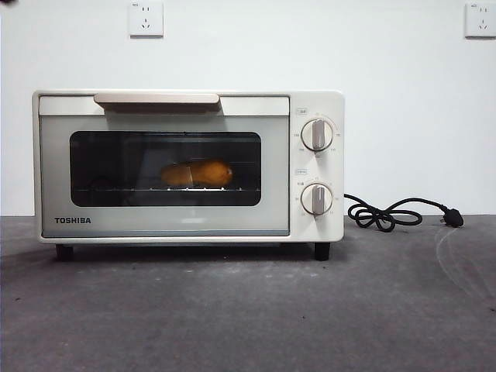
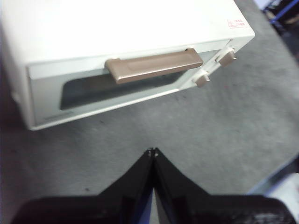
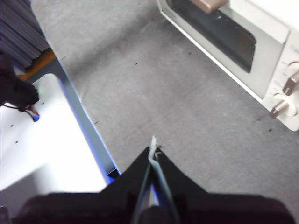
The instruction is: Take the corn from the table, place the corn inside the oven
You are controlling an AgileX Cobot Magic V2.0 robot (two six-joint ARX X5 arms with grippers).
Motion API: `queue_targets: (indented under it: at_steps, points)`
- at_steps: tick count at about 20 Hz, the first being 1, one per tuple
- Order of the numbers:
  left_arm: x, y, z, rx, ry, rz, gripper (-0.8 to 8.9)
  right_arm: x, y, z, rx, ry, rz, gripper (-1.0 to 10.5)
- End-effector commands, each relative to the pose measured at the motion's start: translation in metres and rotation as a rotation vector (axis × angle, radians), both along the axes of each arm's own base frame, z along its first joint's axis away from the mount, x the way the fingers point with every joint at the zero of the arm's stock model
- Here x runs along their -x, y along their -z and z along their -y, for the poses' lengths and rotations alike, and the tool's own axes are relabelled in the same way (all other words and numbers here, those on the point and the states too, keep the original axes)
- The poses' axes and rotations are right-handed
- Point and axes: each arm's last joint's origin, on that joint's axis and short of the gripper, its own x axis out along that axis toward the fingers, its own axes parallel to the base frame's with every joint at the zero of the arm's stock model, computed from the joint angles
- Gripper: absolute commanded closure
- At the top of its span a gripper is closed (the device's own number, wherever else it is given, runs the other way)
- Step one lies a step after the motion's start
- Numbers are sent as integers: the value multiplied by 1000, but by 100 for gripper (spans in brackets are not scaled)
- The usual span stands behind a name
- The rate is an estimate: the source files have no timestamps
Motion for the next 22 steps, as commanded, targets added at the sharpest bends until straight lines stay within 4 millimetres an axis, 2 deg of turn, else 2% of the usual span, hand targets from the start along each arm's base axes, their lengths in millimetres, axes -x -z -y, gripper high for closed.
queue_targets:
  at_steps: [1, 5, 10, 16, 22]
  points:
    - [26, -10, 8, -18, -27, 50, 821, -3, 1, 0, 30, 46, 10, 950]
    - [56, -14, 14, -69, -77, 93, 821, -6, 2, 2, 96, 109, 54, 950]
    - [79, -5, 13, -165, -106, 44, 821, -7, 2, 3, 142, 148, 82, 949]
    - [80, -3, 14, -182, -115, 38, 817, -7, 3, 3, 159, 166, 89, 948]
    - [67, 0, 19, -195, -105, -4, 817, -10, 0, 2, 138, 172, 127, 948]
